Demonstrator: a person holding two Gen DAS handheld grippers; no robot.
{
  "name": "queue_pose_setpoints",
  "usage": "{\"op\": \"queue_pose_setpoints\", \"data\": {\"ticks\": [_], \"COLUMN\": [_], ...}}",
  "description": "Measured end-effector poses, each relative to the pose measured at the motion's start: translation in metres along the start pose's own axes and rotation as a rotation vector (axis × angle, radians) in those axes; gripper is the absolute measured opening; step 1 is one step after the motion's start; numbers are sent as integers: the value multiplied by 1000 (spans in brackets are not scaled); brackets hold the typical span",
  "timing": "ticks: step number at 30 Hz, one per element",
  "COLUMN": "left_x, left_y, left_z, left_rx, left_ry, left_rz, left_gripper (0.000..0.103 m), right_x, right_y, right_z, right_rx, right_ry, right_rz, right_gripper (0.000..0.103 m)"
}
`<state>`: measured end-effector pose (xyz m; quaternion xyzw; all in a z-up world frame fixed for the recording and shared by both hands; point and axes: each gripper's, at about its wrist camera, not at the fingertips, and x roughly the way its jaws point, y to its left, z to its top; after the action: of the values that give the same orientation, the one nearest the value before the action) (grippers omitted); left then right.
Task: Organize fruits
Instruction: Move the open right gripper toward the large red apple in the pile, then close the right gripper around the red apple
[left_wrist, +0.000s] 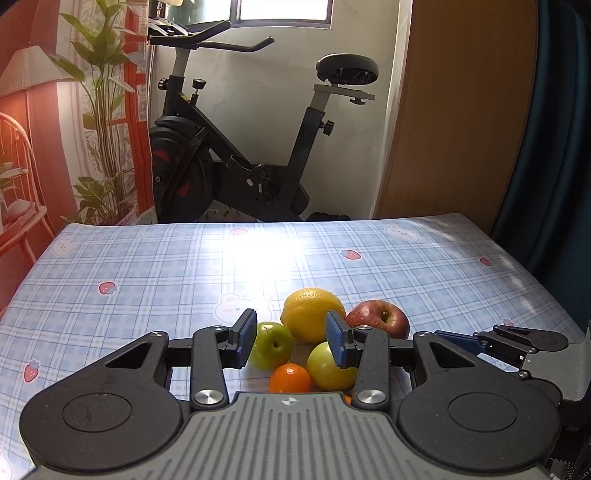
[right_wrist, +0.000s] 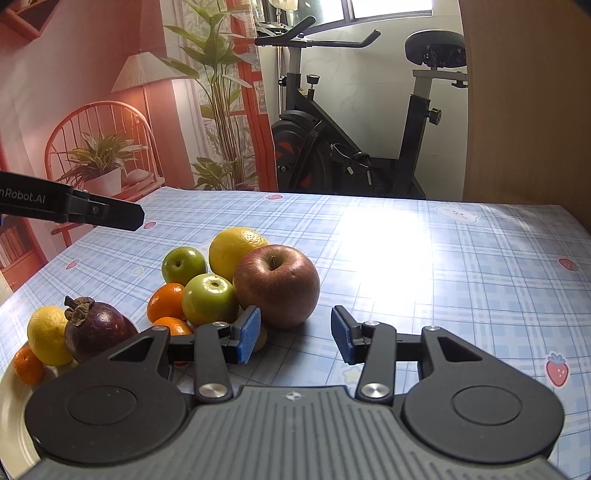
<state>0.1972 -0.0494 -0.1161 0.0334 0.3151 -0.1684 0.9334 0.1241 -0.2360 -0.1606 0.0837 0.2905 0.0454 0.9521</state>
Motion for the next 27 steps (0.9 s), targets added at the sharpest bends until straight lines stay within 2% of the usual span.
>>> {"op": "queue_pose_setpoints", "data": {"ticks": [16, 27], "left_x": [20, 31], "left_y": [3, 10], "left_z": [5, 9], "left_rx": [-1, -35], "left_ry": [25, 59], "left_rz": [-25, -68], "left_gripper": [43, 43], "right_x": [8, 14], "right_y": [-6, -8], "right_z": [-2, -1], "right_rx": [31, 37], "right_ry": [2, 8], "right_rz": [6, 34], "right_gripper": [48, 51]}}
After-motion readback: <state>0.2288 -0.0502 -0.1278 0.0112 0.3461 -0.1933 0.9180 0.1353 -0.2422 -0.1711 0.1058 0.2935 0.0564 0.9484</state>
